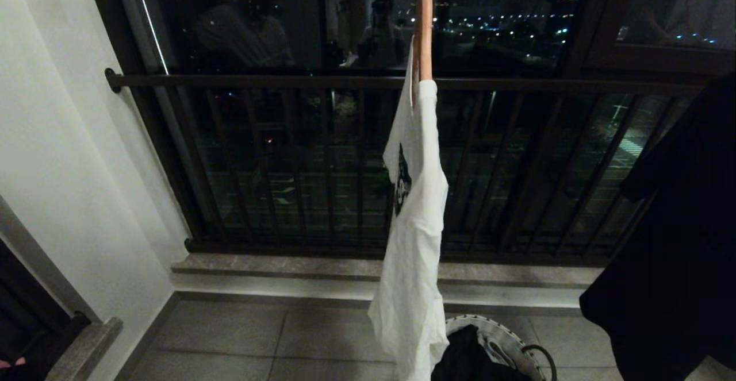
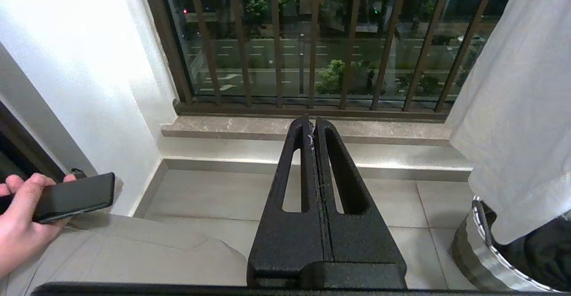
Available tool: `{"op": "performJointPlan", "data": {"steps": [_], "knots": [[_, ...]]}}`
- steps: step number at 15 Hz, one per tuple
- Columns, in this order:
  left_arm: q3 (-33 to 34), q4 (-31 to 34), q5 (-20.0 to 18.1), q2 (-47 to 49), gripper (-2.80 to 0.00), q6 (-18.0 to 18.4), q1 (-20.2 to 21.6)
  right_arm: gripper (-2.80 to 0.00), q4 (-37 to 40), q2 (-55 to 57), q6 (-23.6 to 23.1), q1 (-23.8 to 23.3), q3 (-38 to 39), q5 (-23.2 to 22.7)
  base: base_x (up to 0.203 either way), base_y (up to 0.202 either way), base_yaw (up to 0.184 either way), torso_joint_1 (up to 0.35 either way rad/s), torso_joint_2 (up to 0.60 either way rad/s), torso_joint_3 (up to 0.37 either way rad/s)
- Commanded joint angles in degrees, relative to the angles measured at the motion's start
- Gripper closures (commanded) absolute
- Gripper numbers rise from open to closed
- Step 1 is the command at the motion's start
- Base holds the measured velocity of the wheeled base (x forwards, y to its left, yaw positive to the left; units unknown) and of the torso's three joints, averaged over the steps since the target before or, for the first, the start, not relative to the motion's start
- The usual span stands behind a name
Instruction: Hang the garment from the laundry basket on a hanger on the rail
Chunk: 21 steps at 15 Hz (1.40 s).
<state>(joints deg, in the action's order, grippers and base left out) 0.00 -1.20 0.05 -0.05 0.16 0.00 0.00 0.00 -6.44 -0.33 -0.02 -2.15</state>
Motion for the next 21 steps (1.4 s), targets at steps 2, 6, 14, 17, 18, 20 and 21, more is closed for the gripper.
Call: {"op": "performJointPlan", "data": {"steps": [2,6,14,17,18,20,21], "knots": [[0.44,-0.03,0.04,0.05,0.00,0.19,0.00,0.00,0.00,0.09,-0.07,-0.02,0.02,-0.05,0.000,0.000,0.000,0.000,0.00,0.000],[0.44,-0.03,0.04,0.05,0.00,0.28,0.00,0.00,0.00,0.09,-0.16,-0.02,0.02,-0.05,0.000,0.000,0.000,0.000,0.00,0.000],[0.44,-0.03,0.04,0.05,0.00,0.28,0.00,0.00,-0.09,0.09,-0.33,-0.02,0.02,-0.14,0.000,0.000,0.000,0.000,0.00,0.033],[0.44,-0.03,0.04,0.05,0.00,0.11,0.00,0.00,-0.09,0.07,-0.33,-0.02,0.02,-0.14,0.000,0.000,0.000,0.000,0.00,0.000],[0.44,-0.03,0.04,0.05,0.00,0.20,0.00,0.00,-0.09,0.07,-0.41,-0.02,0.02,-0.14,0.000,0.000,0.000,0.000,0.00,0.000],[0.44,-0.03,0.04,0.05,0.00,0.54,0.00,0.00,-0.09,0.02,-0.42,-0.02,0.02,-0.14,0.000,0.000,0.000,0.000,0.00,0.000],[0.44,-0.03,0.05,0.05,0.00,0.54,0.00,0.00,-0.09,0.08,-0.42,-0.02,0.02,-0.14,0.000,0.000,0.000,0.000,0.00,0.000]]}}
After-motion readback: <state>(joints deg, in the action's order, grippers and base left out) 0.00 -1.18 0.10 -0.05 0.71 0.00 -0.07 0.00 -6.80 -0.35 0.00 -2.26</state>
